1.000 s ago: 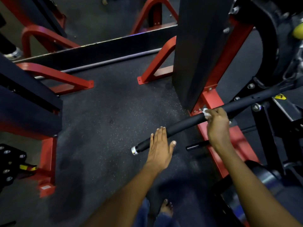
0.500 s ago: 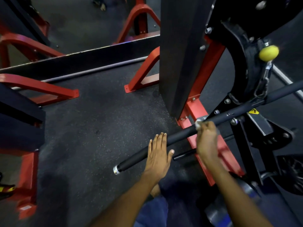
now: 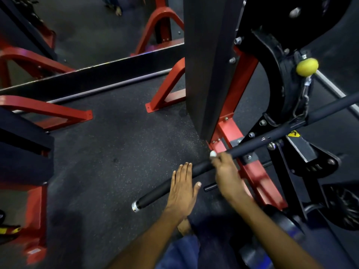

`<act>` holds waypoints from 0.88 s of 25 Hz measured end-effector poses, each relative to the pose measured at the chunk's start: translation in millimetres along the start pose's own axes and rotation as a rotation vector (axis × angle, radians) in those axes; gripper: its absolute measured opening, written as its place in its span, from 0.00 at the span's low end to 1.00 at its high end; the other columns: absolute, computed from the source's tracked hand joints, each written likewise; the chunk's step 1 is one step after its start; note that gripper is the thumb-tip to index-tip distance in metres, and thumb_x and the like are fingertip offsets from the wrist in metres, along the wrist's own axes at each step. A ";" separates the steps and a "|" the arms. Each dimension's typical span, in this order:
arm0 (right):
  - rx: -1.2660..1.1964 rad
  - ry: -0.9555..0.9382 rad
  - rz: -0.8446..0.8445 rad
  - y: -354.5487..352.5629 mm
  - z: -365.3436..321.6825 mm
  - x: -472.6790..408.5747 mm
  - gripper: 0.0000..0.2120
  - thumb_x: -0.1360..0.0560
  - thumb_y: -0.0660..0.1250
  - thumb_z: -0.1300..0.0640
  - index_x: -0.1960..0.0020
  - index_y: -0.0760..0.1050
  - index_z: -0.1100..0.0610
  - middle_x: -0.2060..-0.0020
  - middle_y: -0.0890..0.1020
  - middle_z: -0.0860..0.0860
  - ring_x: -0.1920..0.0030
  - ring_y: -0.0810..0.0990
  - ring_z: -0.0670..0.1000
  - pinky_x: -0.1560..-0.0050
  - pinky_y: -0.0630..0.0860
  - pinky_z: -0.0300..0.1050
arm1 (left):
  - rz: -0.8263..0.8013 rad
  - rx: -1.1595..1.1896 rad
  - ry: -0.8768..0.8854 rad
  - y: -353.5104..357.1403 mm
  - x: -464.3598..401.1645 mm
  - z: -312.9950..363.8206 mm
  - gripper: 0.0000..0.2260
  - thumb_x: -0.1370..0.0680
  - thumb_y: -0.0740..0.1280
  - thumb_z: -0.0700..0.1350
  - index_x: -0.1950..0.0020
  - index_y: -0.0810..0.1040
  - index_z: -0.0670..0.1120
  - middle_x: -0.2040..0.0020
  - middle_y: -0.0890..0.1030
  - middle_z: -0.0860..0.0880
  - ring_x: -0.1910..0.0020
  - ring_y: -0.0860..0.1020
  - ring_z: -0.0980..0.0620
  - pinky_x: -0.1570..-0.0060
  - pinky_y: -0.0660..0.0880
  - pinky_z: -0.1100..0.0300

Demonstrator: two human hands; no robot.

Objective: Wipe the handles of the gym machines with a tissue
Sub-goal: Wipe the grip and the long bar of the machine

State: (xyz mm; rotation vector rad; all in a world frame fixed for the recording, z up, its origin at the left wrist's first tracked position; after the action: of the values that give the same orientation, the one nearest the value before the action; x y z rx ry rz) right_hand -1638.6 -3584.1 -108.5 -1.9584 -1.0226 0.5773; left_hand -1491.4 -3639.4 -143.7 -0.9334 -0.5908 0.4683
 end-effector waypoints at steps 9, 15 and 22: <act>0.090 0.263 0.366 -38.9 63.7 -1.7 0.13 0.25 0.56 0.61 0.51 0.76 0.67 0.58 0.75 0.62 0.55 0.70 0.57 0.53 0.66 0.49 | -0.027 0.035 0.112 -12.1 -26.3 31.2 0.38 0.27 0.36 0.62 0.21 0.49 0.44 0.21 0.52 0.48 0.22 0.48 0.52 0.29 0.32 0.62; 0.251 0.051 0.287 -80.9 97.1 -22.0 0.09 0.25 0.60 0.62 0.51 0.79 0.59 0.56 0.74 0.57 0.55 0.73 0.55 0.53 0.68 0.43 | -0.053 0.016 0.187 -5.1 -51.7 51.0 0.38 0.27 0.37 0.62 0.21 0.50 0.45 0.21 0.55 0.49 0.22 0.51 0.51 0.28 0.39 0.61; 0.096 0.035 0.099 -59.7 52.5 -22.1 0.07 0.25 0.61 0.67 0.50 0.76 0.61 0.55 0.75 0.57 0.53 0.74 0.55 0.53 0.71 0.44 | -0.017 -0.079 0.206 0.9 -53.1 48.2 0.36 0.26 0.36 0.61 0.21 0.49 0.46 0.22 0.56 0.49 0.23 0.53 0.52 0.28 0.40 0.61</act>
State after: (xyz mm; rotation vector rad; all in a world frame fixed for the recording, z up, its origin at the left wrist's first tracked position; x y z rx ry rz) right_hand -1714.2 -3558.8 -86.9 -1.9358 -0.8638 0.6327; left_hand -1562.7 -3642.1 -136.3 -1.0367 -0.4320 0.3301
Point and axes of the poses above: each hand's wrist, its own x-axis away from the middle knuckle, its own y-axis out of the palm, z = x × y, the point moved 3 cm from there along -x, towards the middle knuckle
